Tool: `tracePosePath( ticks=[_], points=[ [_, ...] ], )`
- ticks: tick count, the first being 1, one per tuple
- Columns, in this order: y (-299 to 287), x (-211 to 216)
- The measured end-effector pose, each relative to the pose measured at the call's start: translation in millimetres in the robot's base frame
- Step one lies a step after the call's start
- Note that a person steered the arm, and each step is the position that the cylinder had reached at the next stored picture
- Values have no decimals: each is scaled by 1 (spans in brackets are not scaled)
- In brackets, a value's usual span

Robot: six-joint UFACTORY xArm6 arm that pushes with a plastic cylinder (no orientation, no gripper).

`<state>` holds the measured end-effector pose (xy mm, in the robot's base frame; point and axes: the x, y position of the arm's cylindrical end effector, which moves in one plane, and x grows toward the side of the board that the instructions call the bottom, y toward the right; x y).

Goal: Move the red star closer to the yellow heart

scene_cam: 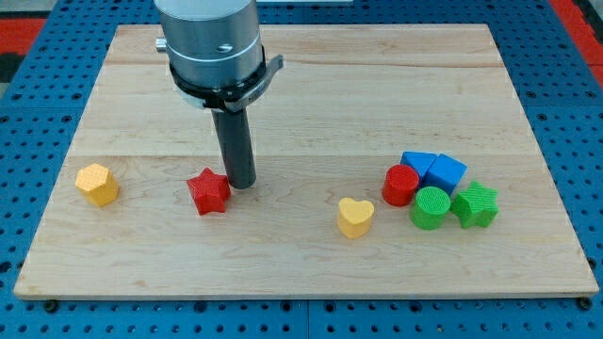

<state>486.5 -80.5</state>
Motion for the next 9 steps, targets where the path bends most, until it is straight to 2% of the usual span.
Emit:
tracePosePath(
  ticks=[1,3,5,6,8,9],
  points=[
    [-70,-10],
    [-125,2],
    [-107,54],
    [-75,41],
    [-87,-13],
    [-51,-22]
  ],
)
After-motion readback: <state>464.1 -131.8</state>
